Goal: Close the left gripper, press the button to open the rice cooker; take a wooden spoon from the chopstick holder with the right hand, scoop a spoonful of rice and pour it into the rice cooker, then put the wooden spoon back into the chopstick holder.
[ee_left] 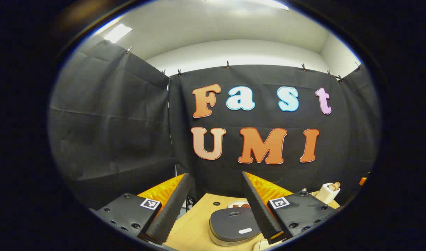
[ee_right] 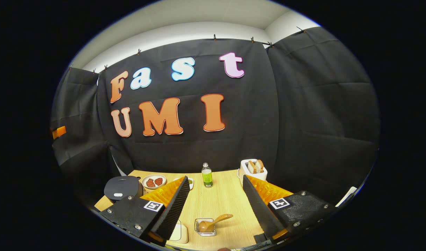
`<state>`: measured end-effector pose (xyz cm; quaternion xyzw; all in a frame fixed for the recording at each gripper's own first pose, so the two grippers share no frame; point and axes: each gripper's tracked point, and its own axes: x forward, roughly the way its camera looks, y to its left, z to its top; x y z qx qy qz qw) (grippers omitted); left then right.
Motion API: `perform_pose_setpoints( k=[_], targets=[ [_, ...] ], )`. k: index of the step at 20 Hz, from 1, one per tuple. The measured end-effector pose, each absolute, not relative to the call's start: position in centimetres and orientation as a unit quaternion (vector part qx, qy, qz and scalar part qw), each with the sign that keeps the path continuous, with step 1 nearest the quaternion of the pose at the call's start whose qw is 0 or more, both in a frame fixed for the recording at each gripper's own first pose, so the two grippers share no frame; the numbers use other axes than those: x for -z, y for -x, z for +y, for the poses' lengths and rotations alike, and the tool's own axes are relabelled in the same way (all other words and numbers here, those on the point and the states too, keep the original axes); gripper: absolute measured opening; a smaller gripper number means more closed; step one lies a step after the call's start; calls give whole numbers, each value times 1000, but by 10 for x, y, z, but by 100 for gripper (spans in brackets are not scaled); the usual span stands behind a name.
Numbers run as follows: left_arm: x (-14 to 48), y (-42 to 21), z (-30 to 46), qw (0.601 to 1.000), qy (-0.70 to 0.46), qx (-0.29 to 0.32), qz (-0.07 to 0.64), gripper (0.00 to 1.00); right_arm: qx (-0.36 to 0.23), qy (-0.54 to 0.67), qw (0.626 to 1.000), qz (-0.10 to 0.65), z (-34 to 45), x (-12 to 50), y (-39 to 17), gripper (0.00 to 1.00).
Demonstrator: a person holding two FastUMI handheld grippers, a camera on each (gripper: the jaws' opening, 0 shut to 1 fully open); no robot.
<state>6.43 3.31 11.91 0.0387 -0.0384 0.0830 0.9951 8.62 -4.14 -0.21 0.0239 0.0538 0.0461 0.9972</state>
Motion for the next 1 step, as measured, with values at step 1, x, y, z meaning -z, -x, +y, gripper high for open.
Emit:
perform_pose_setpoints(
  k=[1],
  targets=[
    [-119, -64, 32, 995, -39, -82, -37, 94, -46, -26, 997, 54, -42, 2, -85, 95]
  ],
)
